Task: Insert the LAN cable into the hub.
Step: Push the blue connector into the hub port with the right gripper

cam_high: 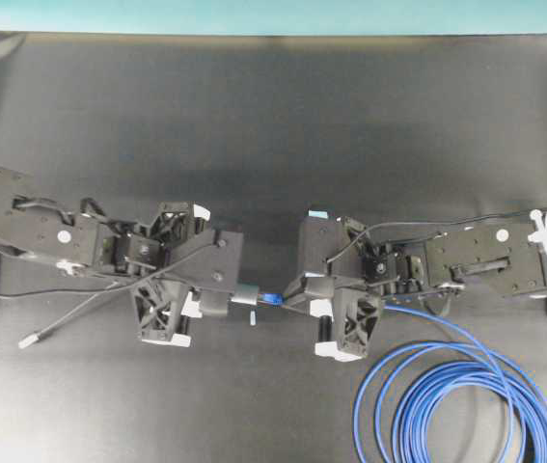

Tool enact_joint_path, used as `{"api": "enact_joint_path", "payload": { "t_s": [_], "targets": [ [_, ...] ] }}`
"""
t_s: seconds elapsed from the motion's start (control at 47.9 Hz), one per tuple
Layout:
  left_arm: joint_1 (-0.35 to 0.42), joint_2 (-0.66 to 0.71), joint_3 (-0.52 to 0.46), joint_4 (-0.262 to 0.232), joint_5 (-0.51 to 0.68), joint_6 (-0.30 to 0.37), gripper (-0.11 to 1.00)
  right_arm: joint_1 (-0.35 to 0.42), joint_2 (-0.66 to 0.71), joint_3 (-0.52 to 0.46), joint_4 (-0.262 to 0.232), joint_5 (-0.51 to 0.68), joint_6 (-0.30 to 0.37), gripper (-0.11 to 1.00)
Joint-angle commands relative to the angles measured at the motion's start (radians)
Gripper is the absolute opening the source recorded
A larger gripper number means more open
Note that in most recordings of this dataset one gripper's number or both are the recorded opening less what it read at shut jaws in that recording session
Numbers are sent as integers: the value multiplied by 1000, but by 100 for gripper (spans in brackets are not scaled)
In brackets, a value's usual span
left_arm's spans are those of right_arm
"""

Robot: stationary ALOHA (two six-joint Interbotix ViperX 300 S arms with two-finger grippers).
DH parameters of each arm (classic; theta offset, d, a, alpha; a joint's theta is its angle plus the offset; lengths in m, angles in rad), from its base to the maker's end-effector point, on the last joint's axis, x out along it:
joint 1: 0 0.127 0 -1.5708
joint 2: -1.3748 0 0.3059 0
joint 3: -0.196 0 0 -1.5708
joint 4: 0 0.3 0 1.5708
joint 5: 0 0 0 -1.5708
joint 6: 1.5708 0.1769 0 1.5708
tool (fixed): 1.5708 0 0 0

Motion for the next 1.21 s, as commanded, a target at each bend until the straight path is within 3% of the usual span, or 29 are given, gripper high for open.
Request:
{"api": "enact_joint_path", "payload": {
  "t_s": [0.0,0.438,1.189],
  "targets": [
    [5,-6,-74,2,-52,0,28,-12,-3,-52,-2,-54,5,3],
    [2,9,-104,2,-69,8,28,-23,12,-74,-2,-58,6,3],
    [3,-11,-31,2,8,-5,28,-17,0,-20,0,-49,5,3]
  ]
}}
